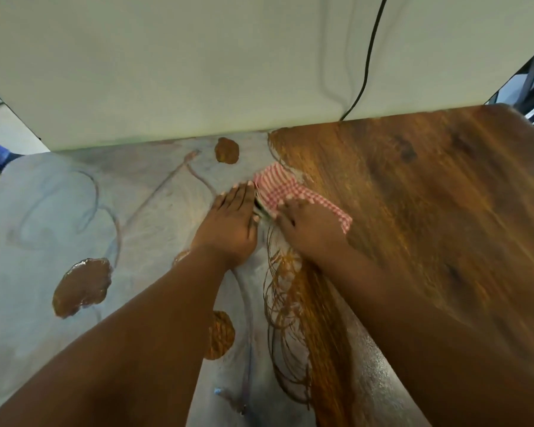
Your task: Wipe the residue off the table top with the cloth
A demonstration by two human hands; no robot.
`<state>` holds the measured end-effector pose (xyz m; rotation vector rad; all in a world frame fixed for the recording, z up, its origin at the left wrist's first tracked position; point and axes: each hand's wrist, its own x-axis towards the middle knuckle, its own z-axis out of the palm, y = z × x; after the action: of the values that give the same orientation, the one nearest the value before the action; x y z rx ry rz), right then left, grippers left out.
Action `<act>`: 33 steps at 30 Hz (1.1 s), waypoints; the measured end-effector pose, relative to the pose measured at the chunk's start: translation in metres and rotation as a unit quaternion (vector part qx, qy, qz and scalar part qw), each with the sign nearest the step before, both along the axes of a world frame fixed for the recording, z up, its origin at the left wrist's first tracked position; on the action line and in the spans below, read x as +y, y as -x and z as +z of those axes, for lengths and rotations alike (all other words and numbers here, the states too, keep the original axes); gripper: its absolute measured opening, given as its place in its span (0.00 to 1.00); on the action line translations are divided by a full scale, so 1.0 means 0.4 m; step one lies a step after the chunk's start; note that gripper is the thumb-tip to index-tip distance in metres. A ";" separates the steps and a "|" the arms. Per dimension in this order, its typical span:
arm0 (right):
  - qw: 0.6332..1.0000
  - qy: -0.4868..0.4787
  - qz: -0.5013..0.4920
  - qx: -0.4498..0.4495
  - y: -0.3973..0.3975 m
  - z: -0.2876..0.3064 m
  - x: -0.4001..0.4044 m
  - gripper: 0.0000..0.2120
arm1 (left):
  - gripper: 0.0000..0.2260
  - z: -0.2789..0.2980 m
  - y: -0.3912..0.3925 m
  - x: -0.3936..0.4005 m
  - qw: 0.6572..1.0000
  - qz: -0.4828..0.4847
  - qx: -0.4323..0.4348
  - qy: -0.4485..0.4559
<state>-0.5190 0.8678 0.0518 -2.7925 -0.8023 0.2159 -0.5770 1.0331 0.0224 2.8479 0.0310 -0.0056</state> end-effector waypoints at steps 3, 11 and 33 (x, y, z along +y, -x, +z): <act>0.998 0.024 0.048 0.017 0.105 0.013 -0.146 0.25 | 0.31 0.000 0.002 0.001 1.000 0.005 0.002 0.015; 1.000 0.015 0.002 -0.020 -0.087 0.030 -0.104 0.20 | 0.31 -0.007 -0.002 0.001 1.000 0.005 -0.001 0.008; 0.999 0.025 -0.003 -0.032 -0.266 0.049 0.161 0.22 | 0.31 -0.006 0.002 -0.001 0.998 0.029 -0.017 0.057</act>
<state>-0.4127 0.9321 0.0715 -2.8613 -0.8136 0.1464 -0.5777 1.0329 0.0201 2.7314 0.1025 0.0507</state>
